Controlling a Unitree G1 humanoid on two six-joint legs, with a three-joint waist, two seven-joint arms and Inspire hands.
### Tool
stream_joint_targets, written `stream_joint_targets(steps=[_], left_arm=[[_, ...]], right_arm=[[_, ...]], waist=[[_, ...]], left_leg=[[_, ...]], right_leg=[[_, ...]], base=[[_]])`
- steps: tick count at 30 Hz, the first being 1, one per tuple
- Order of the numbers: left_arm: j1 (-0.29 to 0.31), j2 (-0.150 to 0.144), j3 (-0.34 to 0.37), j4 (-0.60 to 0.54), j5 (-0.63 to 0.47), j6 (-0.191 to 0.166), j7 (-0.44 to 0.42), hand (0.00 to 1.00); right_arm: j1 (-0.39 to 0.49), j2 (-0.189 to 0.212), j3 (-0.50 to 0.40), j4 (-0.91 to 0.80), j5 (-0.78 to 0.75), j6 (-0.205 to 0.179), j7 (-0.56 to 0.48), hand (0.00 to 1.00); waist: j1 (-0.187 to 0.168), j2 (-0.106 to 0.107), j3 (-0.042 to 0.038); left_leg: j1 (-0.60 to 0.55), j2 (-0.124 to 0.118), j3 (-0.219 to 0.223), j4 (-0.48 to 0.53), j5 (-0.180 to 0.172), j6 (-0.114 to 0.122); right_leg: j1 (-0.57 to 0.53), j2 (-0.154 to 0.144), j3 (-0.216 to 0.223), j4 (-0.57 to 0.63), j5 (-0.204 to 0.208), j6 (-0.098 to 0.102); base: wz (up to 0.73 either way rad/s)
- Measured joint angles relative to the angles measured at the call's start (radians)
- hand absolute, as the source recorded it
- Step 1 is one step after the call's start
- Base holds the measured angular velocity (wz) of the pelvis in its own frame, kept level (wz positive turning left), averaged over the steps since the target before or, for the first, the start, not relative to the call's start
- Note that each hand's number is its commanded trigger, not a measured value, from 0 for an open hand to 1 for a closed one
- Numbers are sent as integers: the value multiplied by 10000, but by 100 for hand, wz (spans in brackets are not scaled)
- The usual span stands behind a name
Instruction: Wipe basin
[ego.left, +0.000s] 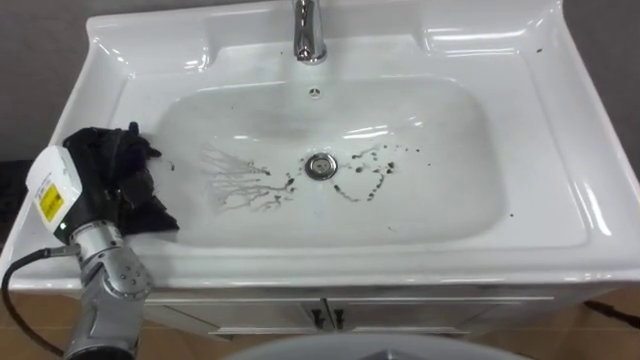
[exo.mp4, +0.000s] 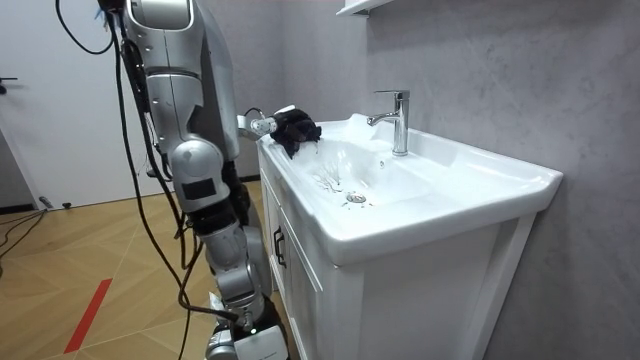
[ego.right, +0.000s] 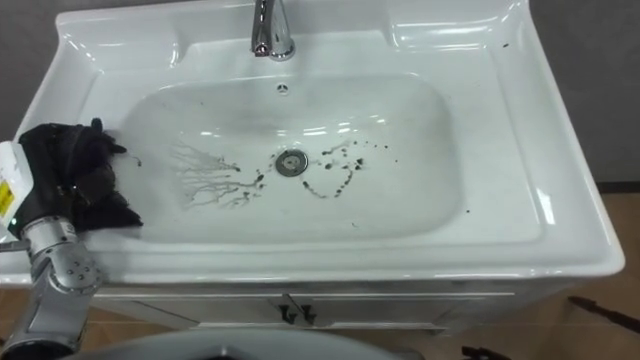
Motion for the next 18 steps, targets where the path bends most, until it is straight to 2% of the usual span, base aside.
stream_joint_targets(steps=[13, 17, 18], left_arm=[[-58, -23, -83, -31, -9, 70, -50, 100], [-79, -15, -210, -232, -16, 298, -132, 100], [-79, -13, -212, -443, -17, 448, -276, 100]], right_arm=[[15, 3, 4, -311, 0, -6, 6, 0], [-34, 0, 247, -365, 88, -31, 35, 0], [-68, 6, 358, -356, 108, -35, 37, 0]], waist=[[-10, 0, 0], [-12, -34, -5], [-46, -64, -1]], left_leg=[[36, 1, 11, -46, 0, 0], [77, -1, 3, -50, 1, 1], [-12, -2, -37, 20, 1, 1]], right_leg=[[1, 2, 39, 13, -1, 0], [39, -1, 23, 15, 0, 1], [25, -3, -39, 13, 0, 1]], base=[[0], [2], [9]])
